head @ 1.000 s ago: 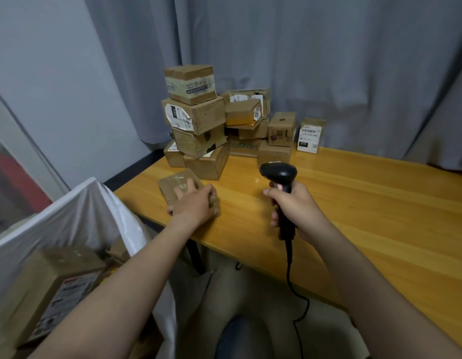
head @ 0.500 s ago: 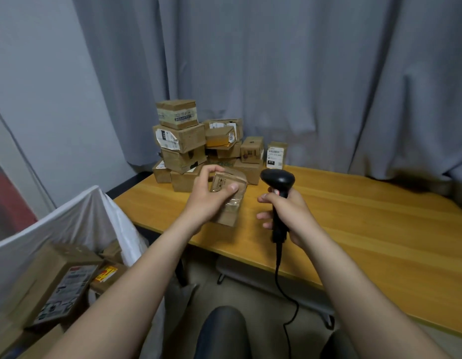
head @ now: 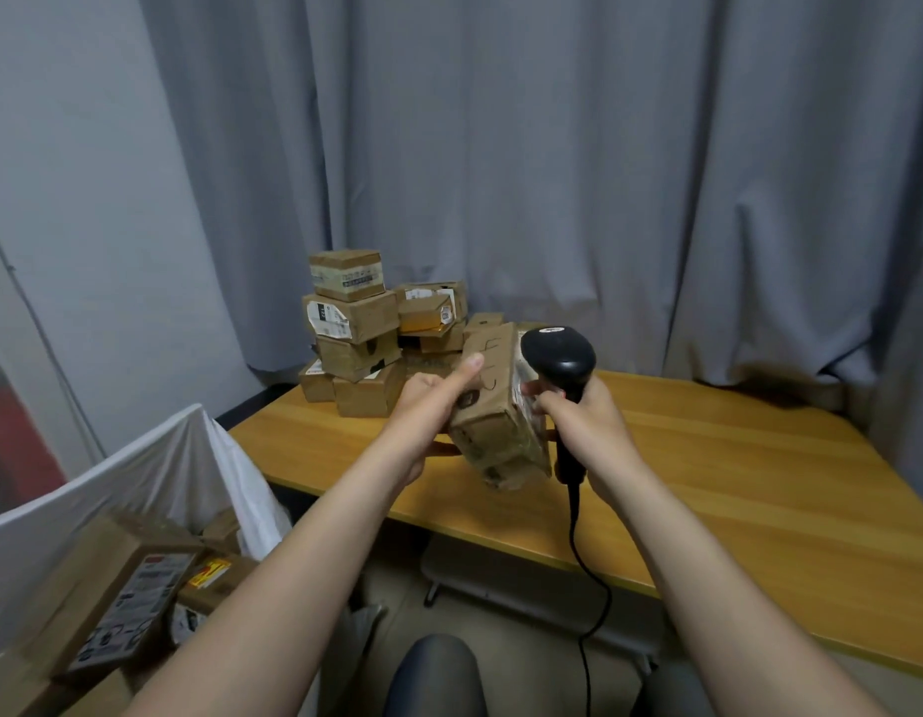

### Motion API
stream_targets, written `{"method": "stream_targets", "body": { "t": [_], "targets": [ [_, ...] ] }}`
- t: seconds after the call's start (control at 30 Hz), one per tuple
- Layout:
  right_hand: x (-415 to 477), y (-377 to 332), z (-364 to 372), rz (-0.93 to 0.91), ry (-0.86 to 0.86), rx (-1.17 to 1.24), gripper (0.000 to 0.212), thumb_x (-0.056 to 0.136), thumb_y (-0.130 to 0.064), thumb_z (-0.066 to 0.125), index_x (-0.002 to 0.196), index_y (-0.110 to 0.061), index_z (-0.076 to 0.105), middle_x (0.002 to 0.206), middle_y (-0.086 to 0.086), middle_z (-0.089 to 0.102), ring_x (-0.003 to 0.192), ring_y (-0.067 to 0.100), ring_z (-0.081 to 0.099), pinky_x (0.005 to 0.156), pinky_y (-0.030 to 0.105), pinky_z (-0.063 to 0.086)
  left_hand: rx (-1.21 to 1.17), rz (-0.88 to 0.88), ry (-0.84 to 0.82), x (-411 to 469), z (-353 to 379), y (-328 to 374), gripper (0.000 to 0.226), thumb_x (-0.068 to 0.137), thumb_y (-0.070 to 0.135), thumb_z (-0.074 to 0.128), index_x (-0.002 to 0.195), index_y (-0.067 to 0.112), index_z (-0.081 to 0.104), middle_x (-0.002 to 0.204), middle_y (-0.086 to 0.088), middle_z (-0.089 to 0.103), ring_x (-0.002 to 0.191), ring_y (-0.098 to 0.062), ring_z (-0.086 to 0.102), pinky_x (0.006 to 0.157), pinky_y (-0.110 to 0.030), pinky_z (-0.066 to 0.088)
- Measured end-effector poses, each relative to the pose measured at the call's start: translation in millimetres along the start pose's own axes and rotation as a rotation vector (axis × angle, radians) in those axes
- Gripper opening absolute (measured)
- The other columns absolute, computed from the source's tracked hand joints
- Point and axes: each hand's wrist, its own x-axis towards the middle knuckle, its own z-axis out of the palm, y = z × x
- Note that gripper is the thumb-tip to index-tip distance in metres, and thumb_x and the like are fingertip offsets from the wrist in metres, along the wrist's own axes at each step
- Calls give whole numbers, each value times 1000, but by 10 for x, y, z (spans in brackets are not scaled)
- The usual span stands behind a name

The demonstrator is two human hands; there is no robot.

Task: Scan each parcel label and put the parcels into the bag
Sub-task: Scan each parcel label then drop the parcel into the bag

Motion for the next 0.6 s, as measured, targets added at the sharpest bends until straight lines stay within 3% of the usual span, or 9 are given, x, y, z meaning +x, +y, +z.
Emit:
{"method": "stream_targets", "body": {
  "t": [0.07,0.2,0.27,0.4,0.47,0.53,0.6],
  "targets": [
    [-29,-13,17,-37,-12,-34,30,96,-22,67,125,-29,66,113,-7,74,110,15,66,98,42,55,103,-32,4,-20,-7,11,87,68,78,77,120,12,56,115,-7,73,105,-23,70,95,-50,58],
    [-92,-53,66,-54,-66,-92,25,92,-18,68,116,-21,68,101,-2,73,99,19,67,85,38,54,123,-90,22,-74,-12,-33,102,71,55,89,147,21,30,132,-7,55,111,-24,63,96,-44,57],
    [-103,-72,69,-36,-91,-79,15,90,-13,68,103,-20,71,91,-2,73,93,22,69,78,37,54,126,-109,18,-78,-39,-84,104,72,46,90,153,19,31,130,-8,59,108,-25,65,94,-44,57],
    [-114,-97,53,32,-102,131,15,93,-1,64,98,-12,73,99,14,79,93,27,75,87,42,60,71,-104,119,-42,-131,-179,85,80,36,82,151,11,42,119,-8,68,96,-23,72,69,-32,58],
    [-138,-107,27,43,-81,201,8,96,-2,65,102,-5,69,93,19,76,77,26,71,74,39,59,-17,-105,144,-8,-203,-213,79,80,36,82,146,5,49,111,-9,75,87,-22,77,59,-28,57],
    [-172,-110,1,48,-49,197,4,100,-9,66,102,-6,67,85,13,71,65,22,65,62,36,56,-93,-96,167,13,-292,-226,83,75,38,86,143,4,53,107,-9,78,85,-19,78,59,-27,58],
    [-199,-104,-25,52,-39,166,11,101,-18,67,98,-7,67,77,9,68,57,19,61,56,34,56,-134,-84,196,33,-366,-253,103,60,46,92,144,3,52,110,-10,78,91,-20,78,69,-30,61]
  ]
}}
